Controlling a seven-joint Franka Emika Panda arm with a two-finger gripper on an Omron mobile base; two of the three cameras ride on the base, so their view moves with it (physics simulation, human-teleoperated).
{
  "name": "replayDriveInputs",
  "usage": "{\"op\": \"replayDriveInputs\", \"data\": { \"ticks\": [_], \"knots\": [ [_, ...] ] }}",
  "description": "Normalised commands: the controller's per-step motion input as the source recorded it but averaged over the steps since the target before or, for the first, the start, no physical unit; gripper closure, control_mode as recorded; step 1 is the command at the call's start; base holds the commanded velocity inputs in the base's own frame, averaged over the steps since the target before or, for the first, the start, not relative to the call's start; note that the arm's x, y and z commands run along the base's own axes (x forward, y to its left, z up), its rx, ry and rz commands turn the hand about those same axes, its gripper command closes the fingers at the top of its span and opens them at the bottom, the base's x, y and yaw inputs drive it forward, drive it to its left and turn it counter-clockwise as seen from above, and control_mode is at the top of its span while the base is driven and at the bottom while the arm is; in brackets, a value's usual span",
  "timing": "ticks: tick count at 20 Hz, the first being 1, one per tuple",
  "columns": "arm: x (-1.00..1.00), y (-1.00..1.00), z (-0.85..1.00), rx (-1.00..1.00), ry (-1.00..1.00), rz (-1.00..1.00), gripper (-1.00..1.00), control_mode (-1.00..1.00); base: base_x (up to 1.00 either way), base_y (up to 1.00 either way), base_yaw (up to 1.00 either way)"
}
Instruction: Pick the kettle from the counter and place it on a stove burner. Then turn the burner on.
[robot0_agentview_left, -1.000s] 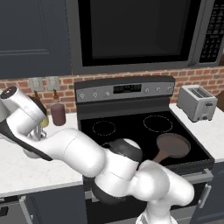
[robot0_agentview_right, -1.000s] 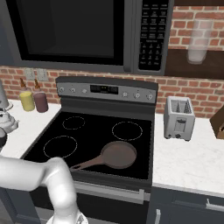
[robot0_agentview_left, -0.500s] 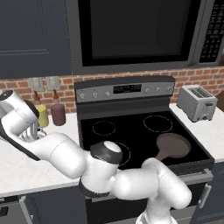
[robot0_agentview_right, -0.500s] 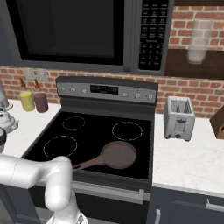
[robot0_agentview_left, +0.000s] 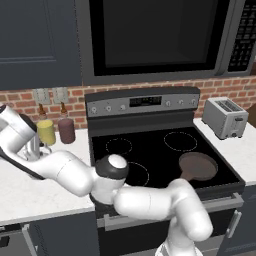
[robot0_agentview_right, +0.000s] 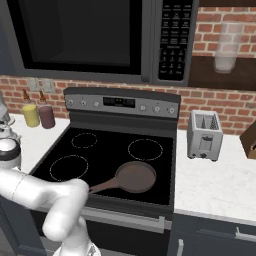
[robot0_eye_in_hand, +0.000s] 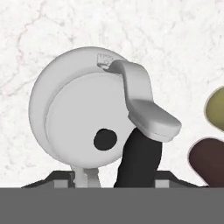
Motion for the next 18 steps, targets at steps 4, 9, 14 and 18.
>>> {"op": "replayDriveInputs", "data": {
  "ticks": [4, 9, 14, 18],
  "knots": [
    [0.01, 0.0, -0.02, -0.01, 0.0, 0.0, 1.0, -1.0, 0.0, 0.0, 0.0],
    [-0.29, -0.22, -0.22, -0.03, -0.01, -0.01, 1.0, -1.0, 0.0, 0.0, 0.0],
    [-0.96, -0.94, -0.13, -0.02, -0.27, -0.1, 1.0, -1.0, 0.0, 0.0, 0.0],
    [-1.0, -1.0, 0.0, 0.0, -0.42, -0.14, 1.0, -1.0, 0.0, 0.0, 0.0]
  ]
}}
